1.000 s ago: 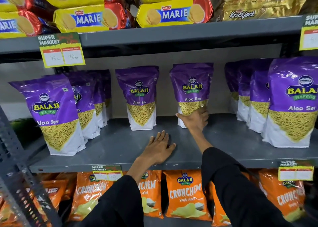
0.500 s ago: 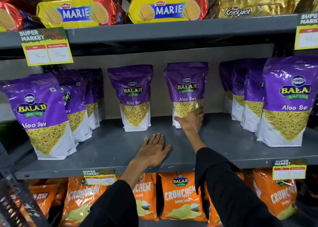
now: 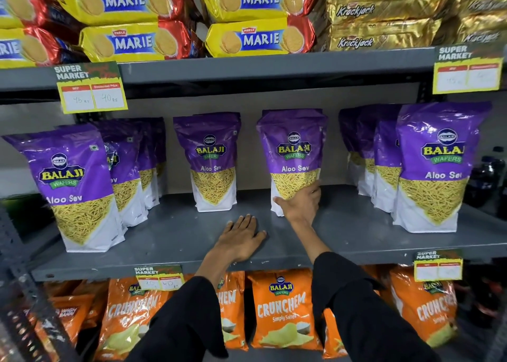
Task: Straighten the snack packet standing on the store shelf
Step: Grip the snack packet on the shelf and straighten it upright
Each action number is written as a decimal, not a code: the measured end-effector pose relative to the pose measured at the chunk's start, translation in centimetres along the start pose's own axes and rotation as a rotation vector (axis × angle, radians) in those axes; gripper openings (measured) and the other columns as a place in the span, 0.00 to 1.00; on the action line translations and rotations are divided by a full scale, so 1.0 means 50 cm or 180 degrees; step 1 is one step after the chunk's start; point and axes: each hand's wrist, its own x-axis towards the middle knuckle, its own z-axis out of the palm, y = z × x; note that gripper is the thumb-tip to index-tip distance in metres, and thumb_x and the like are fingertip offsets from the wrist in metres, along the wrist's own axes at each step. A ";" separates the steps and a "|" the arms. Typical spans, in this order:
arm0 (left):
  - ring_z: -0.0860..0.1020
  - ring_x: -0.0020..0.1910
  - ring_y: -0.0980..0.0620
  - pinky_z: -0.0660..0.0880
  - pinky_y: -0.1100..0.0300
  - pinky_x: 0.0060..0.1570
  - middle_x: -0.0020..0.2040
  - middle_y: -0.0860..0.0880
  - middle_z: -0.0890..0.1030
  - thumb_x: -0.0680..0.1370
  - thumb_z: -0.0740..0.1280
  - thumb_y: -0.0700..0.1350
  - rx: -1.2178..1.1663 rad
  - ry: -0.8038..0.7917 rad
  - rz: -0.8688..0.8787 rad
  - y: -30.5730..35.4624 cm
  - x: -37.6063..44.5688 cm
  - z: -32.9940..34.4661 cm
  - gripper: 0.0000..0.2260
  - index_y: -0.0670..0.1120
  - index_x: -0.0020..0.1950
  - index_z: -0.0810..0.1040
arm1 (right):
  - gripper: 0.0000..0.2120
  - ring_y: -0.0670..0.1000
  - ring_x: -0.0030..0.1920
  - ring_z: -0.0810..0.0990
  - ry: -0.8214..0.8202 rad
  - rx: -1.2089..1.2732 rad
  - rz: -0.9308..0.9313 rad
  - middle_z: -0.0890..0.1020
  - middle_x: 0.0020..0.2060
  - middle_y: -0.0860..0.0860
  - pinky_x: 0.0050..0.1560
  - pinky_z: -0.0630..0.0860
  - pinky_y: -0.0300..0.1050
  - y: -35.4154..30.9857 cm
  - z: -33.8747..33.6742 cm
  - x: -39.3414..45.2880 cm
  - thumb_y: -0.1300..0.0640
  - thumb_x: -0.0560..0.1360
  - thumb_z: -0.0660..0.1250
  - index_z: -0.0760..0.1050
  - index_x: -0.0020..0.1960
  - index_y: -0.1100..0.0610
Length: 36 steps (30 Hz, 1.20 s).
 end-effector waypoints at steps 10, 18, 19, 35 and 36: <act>0.45 0.82 0.49 0.42 0.50 0.78 0.84 0.48 0.45 0.82 0.43 0.62 0.0040 -0.0066 -0.0091 0.008 -0.006 -0.004 0.33 0.47 0.83 0.45 | 0.65 0.65 0.78 0.62 0.0163 -0.0026 -0.0061 0.60 0.77 0.67 0.75 0.66 0.58 0.019 -0.064 -0.097 0.42 0.63 0.82 0.44 0.80 0.69; 0.45 0.82 0.49 0.43 0.50 0.78 0.84 0.47 0.46 0.83 0.44 0.62 0.0024 -0.0080 -0.0135 0.014 -0.014 -0.011 0.32 0.46 0.83 0.46 | 0.64 0.65 0.78 0.62 0.0240 0.0205 -0.0179 0.60 0.78 0.65 0.75 0.67 0.62 0.050 -0.103 -0.153 0.43 0.63 0.82 0.45 0.81 0.65; 0.45 0.82 0.49 0.43 0.50 0.78 0.84 0.47 0.47 0.83 0.44 0.61 0.0026 -0.0075 -0.0133 0.015 -0.014 -0.011 0.32 0.46 0.83 0.46 | 0.64 0.65 0.78 0.62 0.0262 0.0226 -0.0184 0.60 0.78 0.65 0.74 0.68 0.62 0.053 -0.107 -0.158 0.43 0.63 0.82 0.45 0.81 0.65; 0.47 0.82 0.49 0.45 0.48 0.79 0.84 0.47 0.48 0.82 0.45 0.61 0.0023 -0.0068 -0.0131 0.013 -0.010 -0.010 0.32 0.46 0.83 0.48 | 0.61 0.64 0.75 0.67 0.0422 0.0408 -0.0328 0.63 0.76 0.61 0.71 0.72 0.62 0.077 -0.145 -0.209 0.41 0.63 0.82 0.49 0.80 0.61; 0.47 0.82 0.49 0.45 0.48 0.79 0.84 0.47 0.48 0.82 0.45 0.61 0.0025 -0.0061 -0.0124 0.013 -0.011 -0.010 0.32 0.46 0.83 0.48 | 0.61 0.64 0.75 0.66 0.0425 0.0438 -0.0338 0.62 0.76 0.62 0.71 0.71 0.62 0.077 -0.146 -0.210 0.41 0.63 0.82 0.49 0.80 0.61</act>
